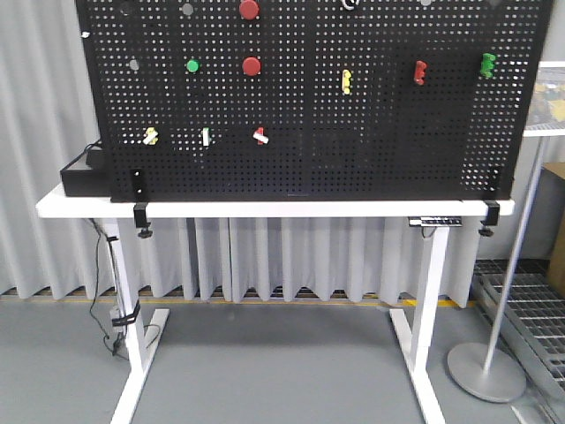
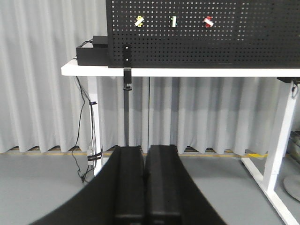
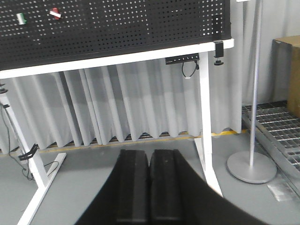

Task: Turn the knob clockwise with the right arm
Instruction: 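Drive the base forward up close to the black pegboard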

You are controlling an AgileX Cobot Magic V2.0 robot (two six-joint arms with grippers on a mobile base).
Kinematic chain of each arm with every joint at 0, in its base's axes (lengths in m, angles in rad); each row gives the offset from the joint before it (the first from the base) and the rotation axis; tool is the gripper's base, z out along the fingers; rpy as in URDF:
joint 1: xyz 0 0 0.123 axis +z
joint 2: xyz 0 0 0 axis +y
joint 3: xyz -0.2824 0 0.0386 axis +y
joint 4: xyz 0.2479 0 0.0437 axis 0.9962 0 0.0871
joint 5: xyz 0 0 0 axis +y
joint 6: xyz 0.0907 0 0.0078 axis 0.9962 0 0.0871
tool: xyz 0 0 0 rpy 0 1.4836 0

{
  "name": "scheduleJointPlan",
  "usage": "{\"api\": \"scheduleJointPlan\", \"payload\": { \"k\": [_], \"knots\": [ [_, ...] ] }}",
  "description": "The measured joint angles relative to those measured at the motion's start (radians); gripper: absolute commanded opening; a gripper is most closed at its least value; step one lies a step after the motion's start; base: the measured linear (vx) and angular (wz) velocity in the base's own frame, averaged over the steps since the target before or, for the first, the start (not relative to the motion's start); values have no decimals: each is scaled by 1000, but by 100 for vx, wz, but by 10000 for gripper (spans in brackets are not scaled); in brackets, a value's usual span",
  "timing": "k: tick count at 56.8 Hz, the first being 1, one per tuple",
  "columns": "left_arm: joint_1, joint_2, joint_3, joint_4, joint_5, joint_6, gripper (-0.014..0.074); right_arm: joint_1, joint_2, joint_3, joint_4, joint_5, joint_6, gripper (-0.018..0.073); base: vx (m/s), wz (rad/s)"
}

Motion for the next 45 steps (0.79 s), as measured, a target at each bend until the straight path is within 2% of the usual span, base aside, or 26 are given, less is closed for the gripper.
{"api": "scheduleJointPlan", "payload": {
  "k": [45],
  "knots": [
    [0, 0, 0, 0, 0, 0, -6, 0, 0, 0, 0, 3, 0, -9, 41, 4]
  ]
}}
